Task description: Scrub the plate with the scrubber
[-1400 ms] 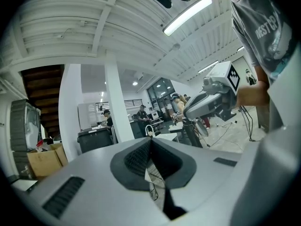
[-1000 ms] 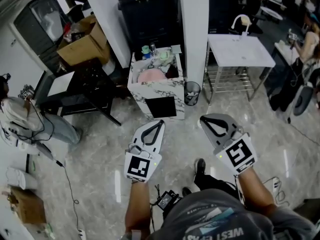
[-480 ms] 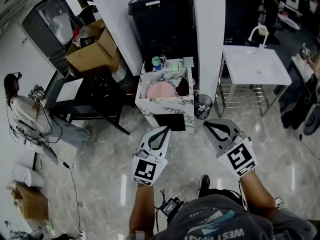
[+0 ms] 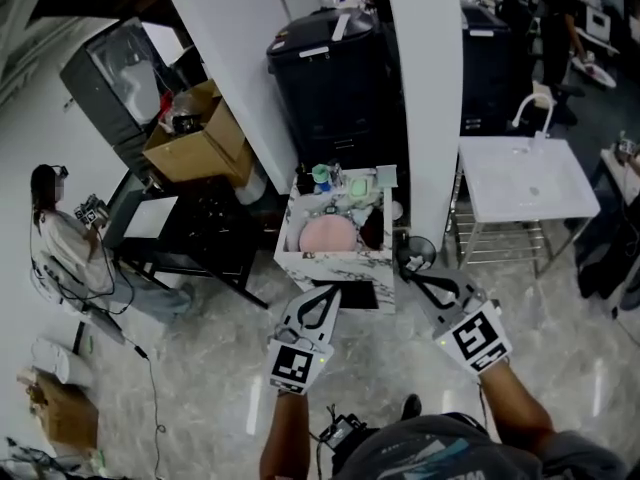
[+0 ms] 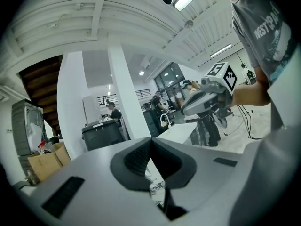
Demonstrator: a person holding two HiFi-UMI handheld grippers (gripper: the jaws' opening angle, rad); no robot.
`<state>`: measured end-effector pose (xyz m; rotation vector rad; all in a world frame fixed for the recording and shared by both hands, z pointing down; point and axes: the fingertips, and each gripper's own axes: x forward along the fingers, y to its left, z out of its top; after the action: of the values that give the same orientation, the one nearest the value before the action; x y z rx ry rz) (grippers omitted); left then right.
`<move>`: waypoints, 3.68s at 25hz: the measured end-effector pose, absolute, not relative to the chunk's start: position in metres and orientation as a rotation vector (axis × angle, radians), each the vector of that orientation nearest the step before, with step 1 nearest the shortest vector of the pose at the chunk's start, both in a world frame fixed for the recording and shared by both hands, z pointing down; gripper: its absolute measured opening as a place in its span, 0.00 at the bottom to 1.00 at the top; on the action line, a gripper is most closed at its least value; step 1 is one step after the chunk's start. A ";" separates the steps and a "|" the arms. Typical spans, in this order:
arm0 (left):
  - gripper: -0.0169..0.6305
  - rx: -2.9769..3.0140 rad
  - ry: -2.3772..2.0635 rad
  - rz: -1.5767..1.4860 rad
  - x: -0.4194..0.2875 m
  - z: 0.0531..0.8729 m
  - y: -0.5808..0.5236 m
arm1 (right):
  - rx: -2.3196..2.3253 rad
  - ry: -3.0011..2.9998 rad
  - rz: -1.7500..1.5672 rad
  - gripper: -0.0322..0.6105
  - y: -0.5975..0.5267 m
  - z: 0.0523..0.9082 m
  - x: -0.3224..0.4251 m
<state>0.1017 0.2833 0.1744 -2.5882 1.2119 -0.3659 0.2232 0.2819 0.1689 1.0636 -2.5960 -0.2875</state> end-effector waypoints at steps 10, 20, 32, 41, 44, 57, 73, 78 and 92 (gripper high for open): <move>0.03 -2.582 1.250 -0.394 0.103 0.175 0.251 | 1.021 -2.604 -0.282 0.10 0.248 0.174 0.225; 0.03 -2.623 1.198 -0.364 0.085 0.183 0.200 | 1.075 -2.557 -0.240 0.10 0.205 0.185 0.208; 0.03 -2.692 1.270 -0.271 0.005 0.189 0.112 | 1.083 -2.479 -0.236 0.10 0.121 0.188 0.140; 0.03 -2.727 1.180 -0.288 -0.026 0.207 0.057 | 1.095 -2.440 -0.228 0.10 0.072 0.197 0.101; 0.03 -2.736 1.175 -0.284 -0.031 0.208 0.046 | 1.094 -2.432 -0.223 0.10 0.060 0.198 0.094; 0.03 -2.709 1.282 -0.354 -0.047 0.215 -0.018 | 1.025 -2.492 -0.187 0.10 -0.019 0.207 0.084; 0.03 -2.598 1.504 -0.508 -0.040 0.232 -0.088 | 0.863 -2.593 -0.063 0.10 -0.126 0.259 0.089; 0.03 -2.580 1.576 -0.557 -0.052 0.243 -0.095 | 0.808 -2.583 -0.001 0.10 -0.144 0.287 0.077; 0.03 -2.665 1.642 -0.560 -0.111 0.303 -0.143 | 0.758 -2.427 0.254 0.10 -0.197 0.417 0.028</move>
<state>-0.1108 -0.1434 0.3033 -2.6653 1.6421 -0.5601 0.0278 -0.1974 0.4170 0.7585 -2.4268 0.2539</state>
